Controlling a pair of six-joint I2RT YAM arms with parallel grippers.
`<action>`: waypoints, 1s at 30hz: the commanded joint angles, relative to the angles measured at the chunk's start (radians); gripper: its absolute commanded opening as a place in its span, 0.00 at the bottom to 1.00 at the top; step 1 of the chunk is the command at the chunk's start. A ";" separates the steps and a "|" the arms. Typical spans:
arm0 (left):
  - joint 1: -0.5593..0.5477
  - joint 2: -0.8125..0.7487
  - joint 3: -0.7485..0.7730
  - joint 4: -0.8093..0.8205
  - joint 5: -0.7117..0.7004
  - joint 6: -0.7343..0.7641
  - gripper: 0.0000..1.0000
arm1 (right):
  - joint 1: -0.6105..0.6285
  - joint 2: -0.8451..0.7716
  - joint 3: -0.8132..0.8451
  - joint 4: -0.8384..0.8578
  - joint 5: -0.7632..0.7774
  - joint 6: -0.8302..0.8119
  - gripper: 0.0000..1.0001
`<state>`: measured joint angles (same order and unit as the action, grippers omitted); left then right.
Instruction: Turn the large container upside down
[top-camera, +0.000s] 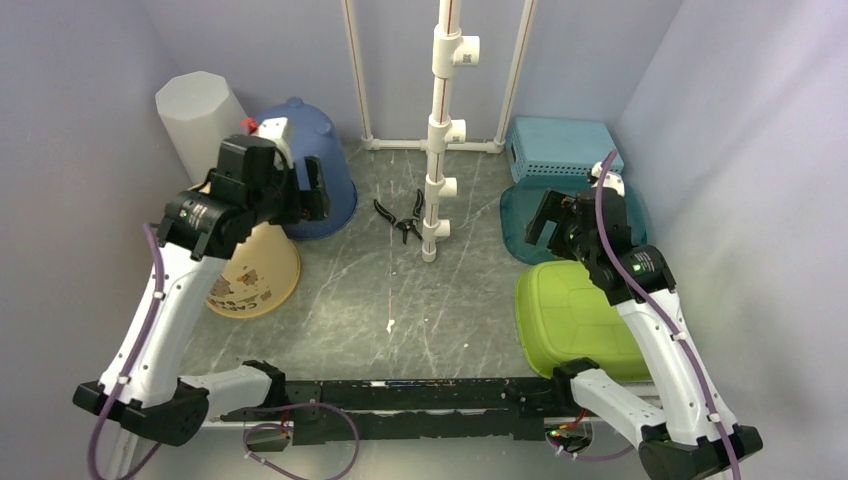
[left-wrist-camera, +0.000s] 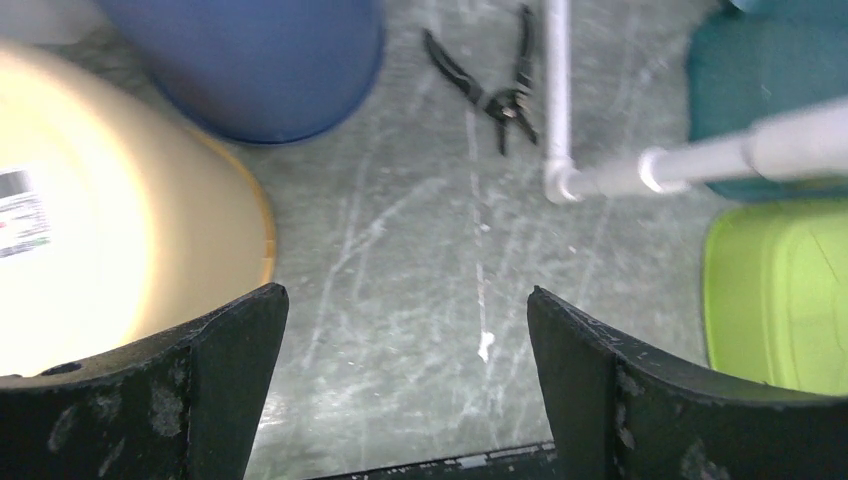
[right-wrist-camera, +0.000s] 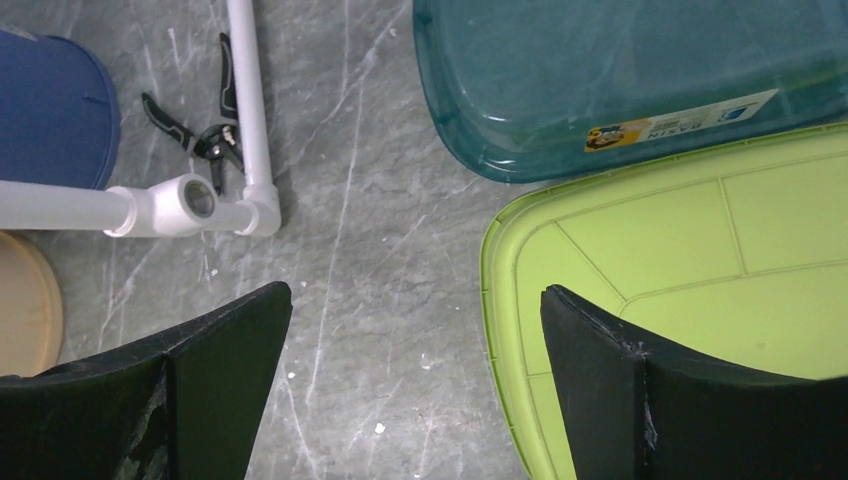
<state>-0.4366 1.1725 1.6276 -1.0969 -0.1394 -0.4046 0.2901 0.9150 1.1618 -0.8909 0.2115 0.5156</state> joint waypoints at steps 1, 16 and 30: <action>0.178 -0.011 0.035 0.006 0.072 0.070 0.95 | -0.003 0.021 0.014 0.006 0.067 -0.028 1.00; 0.271 -0.138 -0.075 0.036 0.209 -0.023 0.95 | -0.003 0.105 0.049 0.004 -0.047 -0.145 1.00; 0.271 -0.144 -0.058 -0.002 0.230 -0.023 0.95 | -0.003 0.075 0.023 0.037 -0.085 -0.127 1.00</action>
<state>-0.1707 1.0252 1.5410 -1.0878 0.0650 -0.4309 0.2893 1.0142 1.1725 -0.8886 0.1242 0.3923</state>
